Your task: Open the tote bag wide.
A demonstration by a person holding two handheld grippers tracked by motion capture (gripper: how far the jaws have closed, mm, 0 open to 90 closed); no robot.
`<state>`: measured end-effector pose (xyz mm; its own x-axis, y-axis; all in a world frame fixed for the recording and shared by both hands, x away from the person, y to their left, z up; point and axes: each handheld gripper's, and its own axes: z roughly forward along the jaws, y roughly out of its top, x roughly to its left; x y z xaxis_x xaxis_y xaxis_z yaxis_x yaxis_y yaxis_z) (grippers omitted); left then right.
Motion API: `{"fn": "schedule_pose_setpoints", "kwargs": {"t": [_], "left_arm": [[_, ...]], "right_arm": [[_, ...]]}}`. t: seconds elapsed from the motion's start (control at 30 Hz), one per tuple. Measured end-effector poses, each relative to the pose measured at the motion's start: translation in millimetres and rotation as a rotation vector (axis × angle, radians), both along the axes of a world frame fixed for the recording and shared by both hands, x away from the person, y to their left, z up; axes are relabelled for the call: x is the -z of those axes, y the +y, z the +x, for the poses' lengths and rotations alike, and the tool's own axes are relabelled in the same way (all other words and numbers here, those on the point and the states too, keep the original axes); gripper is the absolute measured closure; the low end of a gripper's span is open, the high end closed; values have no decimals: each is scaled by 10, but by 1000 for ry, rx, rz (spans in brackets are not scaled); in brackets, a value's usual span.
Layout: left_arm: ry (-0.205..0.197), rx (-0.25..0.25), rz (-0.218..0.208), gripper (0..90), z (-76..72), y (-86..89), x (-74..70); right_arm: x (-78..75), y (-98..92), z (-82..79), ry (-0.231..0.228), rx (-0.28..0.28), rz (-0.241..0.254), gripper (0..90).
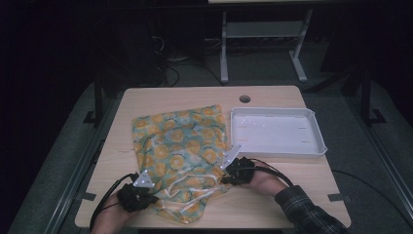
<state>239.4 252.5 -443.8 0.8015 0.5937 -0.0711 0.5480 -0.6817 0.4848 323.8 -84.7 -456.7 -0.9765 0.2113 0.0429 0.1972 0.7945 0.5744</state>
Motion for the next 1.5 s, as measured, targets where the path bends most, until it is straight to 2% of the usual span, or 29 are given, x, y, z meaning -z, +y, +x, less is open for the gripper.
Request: {"fn": "schedule_pose_setpoints", "kwargs": {"t": [0.07,0.2,0.33,0.43,0.6,0.73,1.0,1.23,1.3,1.5], "left_arm": [[18,5,-13,885,-10,-1,-4],[33,26,-38,887,-40,13,-40],[37,46,-74,887,-79,28,-96],[37,56,-105,887,-105,34,-145],[50,67,-160,887,-163,18,-218],[58,95,-198,888,-188,-10,-277],[20,98,-255,888,-160,43,-436],[-14,100,-291,886,-87,92,-554],[-21,94,-309,886,-60,108,-593],[-62,74,-327,886,41,168,-717]], "right_arm": [[-4,-13,-2,22,-9,-2,884],[-30,-38,-37,28,-40,-16,887],[-65,-64,-65,35,-47,-11,888],[-85,-100,-75,46,-48,16,889],[-152,-176,-116,43,-48,31,890],[-223,-250,-155,40,-46,51,889],[-372,-370,-153,10,-32,104,889],[-469,-385,-116,-17,-23,136,889],[-514,-387,-93,-31,-24,133,889],[-662,-349,-8,-58,-7,158,889]]}}
